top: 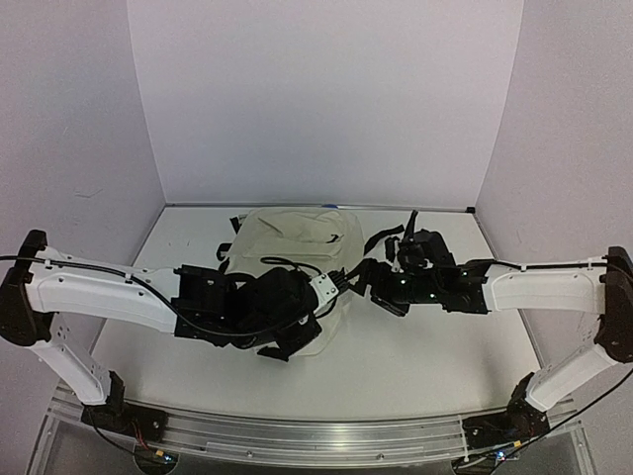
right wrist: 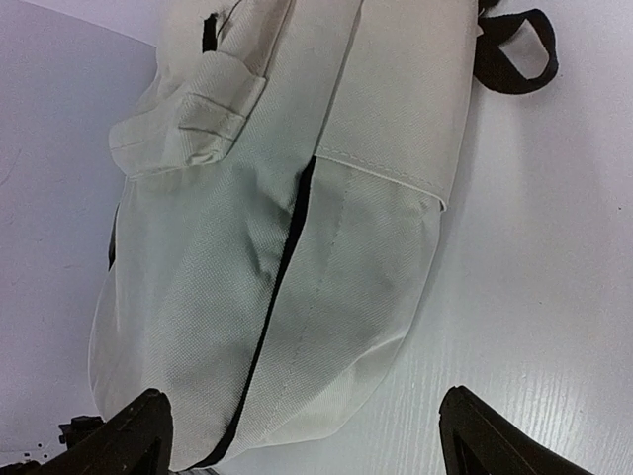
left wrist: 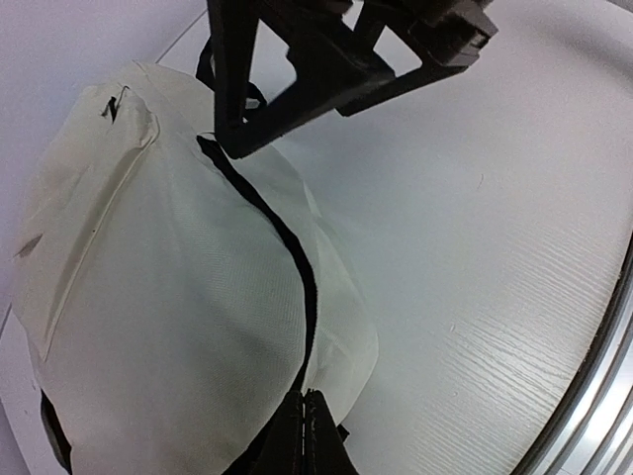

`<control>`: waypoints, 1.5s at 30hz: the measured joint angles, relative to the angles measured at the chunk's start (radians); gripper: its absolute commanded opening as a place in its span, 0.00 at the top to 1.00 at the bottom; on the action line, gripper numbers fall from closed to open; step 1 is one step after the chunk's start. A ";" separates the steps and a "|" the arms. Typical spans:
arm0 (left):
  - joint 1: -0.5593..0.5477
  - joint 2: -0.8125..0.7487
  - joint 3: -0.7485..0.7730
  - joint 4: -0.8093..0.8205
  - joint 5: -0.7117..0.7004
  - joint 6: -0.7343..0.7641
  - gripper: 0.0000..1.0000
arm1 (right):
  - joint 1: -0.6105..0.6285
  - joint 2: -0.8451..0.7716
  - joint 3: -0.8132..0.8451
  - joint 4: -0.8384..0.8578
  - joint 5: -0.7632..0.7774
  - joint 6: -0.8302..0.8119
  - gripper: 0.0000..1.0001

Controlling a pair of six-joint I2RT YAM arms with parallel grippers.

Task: Pack the student bag
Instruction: Zip the student bag at the center of the board.

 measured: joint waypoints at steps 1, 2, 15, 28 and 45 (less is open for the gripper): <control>0.000 -0.018 0.000 -0.005 0.002 -0.003 1.00 | 0.000 0.010 0.000 0.006 -0.009 0.003 0.08; 0.000 -0.043 0.000 -0.013 0.002 -0.009 1.00 | 0.000 0.013 0.000 0.012 -0.015 0.003 0.08; 0.041 -0.174 -0.066 -0.057 0.043 -0.109 1.00 | 0.074 0.098 0.054 0.077 -0.056 0.007 0.32; 0.058 -0.229 -0.140 -0.056 0.045 -0.165 1.00 | 0.122 0.245 0.133 0.175 -0.107 0.084 1.00; 0.245 -0.427 -0.335 0.045 0.085 -0.220 1.00 | 0.052 0.230 0.088 0.245 -0.143 0.097 1.00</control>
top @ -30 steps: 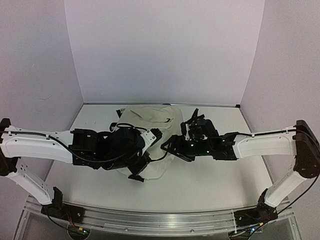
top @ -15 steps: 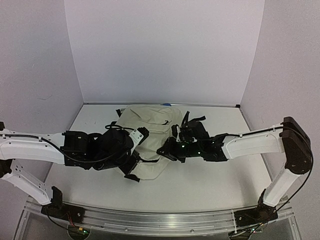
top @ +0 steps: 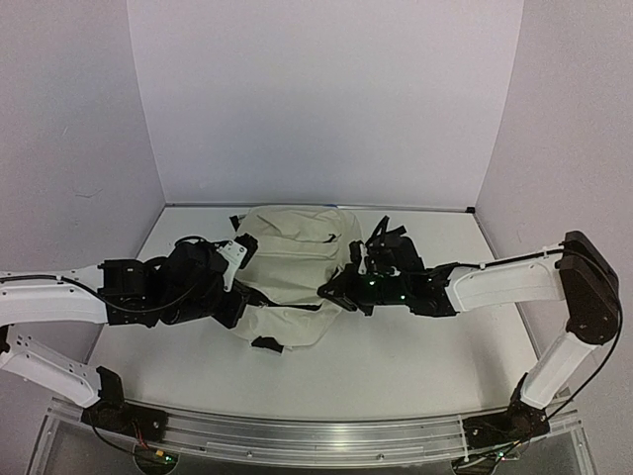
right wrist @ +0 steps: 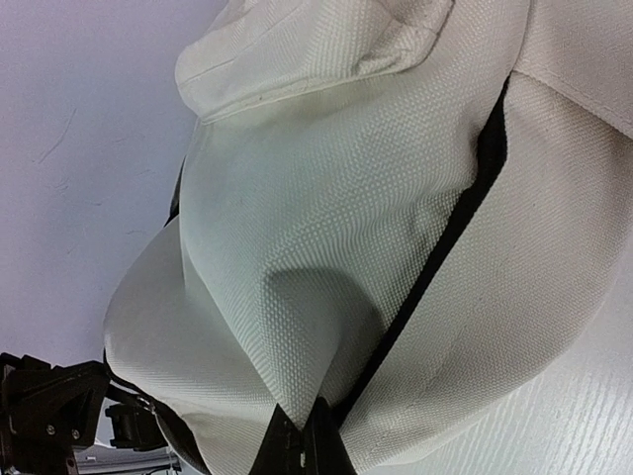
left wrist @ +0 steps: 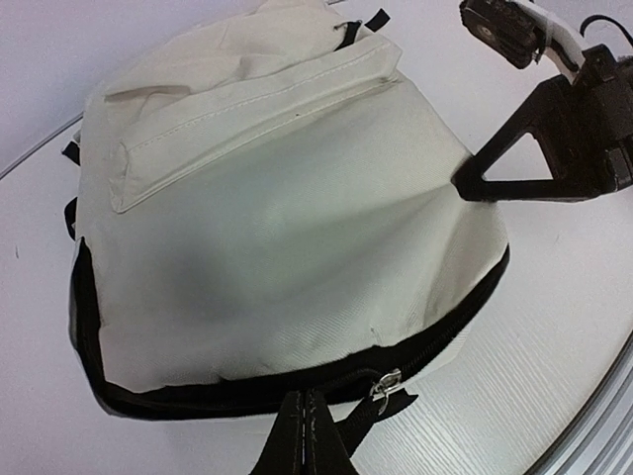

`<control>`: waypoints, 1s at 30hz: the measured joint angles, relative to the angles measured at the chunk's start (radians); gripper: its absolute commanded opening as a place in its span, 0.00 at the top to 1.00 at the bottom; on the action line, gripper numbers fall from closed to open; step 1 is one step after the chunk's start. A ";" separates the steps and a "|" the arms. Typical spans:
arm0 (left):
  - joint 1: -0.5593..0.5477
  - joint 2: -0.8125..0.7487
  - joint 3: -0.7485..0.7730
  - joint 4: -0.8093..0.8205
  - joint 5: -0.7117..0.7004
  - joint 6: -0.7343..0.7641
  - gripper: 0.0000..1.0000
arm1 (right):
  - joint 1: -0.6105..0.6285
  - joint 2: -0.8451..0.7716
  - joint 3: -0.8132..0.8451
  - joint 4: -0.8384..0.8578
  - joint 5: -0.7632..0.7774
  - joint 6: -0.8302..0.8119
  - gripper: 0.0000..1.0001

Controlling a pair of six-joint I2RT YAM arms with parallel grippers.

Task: Pack the student bag
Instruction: Zip the student bag at the center of the board.

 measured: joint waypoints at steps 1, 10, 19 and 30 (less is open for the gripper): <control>0.006 -0.006 -0.004 0.004 0.002 0.000 1.00 | -0.002 -0.002 -0.003 0.005 -0.001 0.000 1.00; 0.130 -0.064 -0.080 0.084 0.090 0.005 1.00 | -0.018 -0.024 -0.028 0.022 -0.003 -0.002 1.00; 0.254 -0.095 -0.139 0.170 0.167 0.010 1.00 | -0.050 -0.053 -0.053 0.014 0.010 -0.014 1.00; 0.341 -0.097 -0.176 0.212 0.219 -0.008 1.00 | -0.061 -0.081 -0.071 -0.002 0.038 -0.027 1.00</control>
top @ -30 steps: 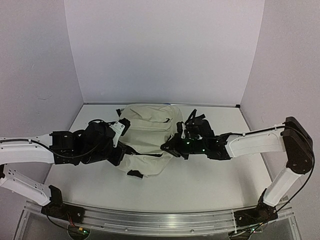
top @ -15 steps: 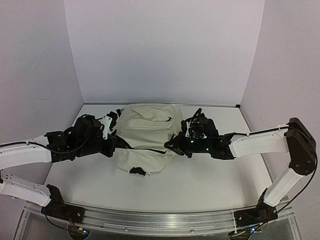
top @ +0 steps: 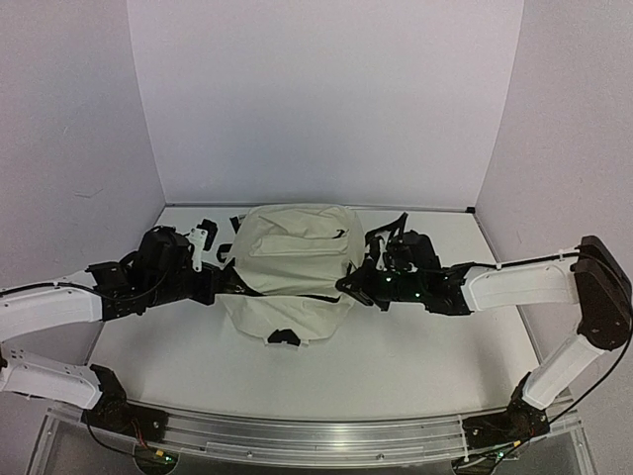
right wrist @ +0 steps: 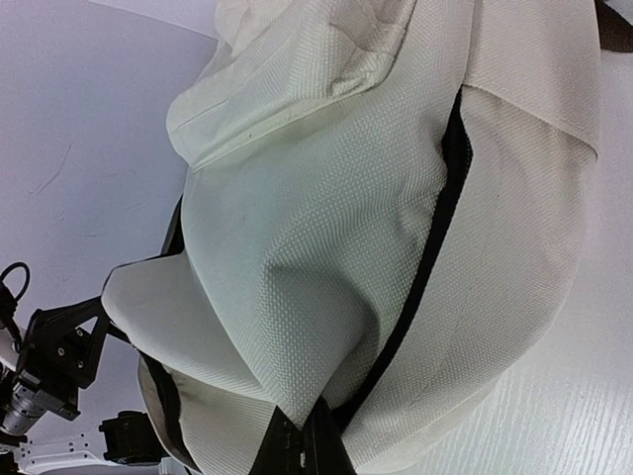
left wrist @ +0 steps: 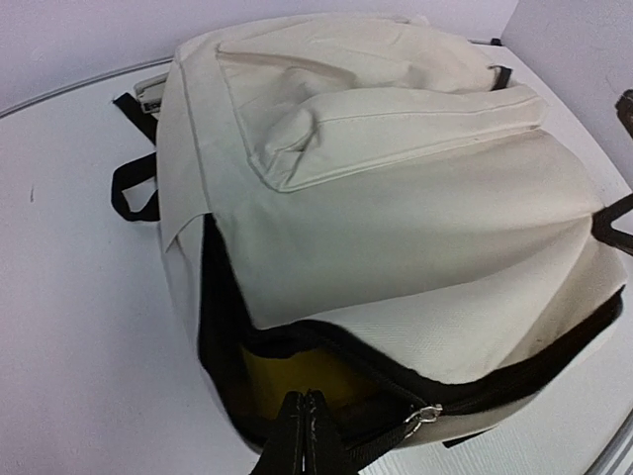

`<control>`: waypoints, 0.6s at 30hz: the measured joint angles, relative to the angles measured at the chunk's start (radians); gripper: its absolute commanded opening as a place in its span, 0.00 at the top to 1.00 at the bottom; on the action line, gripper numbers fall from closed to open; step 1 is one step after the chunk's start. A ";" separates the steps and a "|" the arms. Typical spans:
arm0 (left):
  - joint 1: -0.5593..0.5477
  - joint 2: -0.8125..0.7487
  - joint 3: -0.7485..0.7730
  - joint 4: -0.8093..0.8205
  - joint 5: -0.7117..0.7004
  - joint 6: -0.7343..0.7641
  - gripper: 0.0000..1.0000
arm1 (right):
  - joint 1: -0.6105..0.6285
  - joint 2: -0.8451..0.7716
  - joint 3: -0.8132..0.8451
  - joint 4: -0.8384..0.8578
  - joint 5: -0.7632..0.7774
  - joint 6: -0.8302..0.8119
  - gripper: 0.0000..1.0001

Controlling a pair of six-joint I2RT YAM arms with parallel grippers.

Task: Pack the student bag
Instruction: Zip the student bag at the center of the board.

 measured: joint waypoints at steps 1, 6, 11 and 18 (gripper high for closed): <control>0.013 0.000 -0.008 0.003 0.000 -0.003 1.00 | -0.002 -0.003 -0.003 -0.003 0.005 0.000 1.00; 0.087 -0.001 -0.051 0.042 0.017 -0.018 1.00 | -0.016 -0.029 -0.017 -0.023 0.027 -0.004 1.00; 0.130 0.023 -0.060 0.103 0.066 -0.033 1.00 | -0.016 -0.031 -0.018 -0.030 0.030 -0.020 1.00; 0.171 0.092 -0.059 0.163 0.185 -0.037 1.00 | -0.023 -0.037 0.042 -0.130 0.018 -0.214 0.37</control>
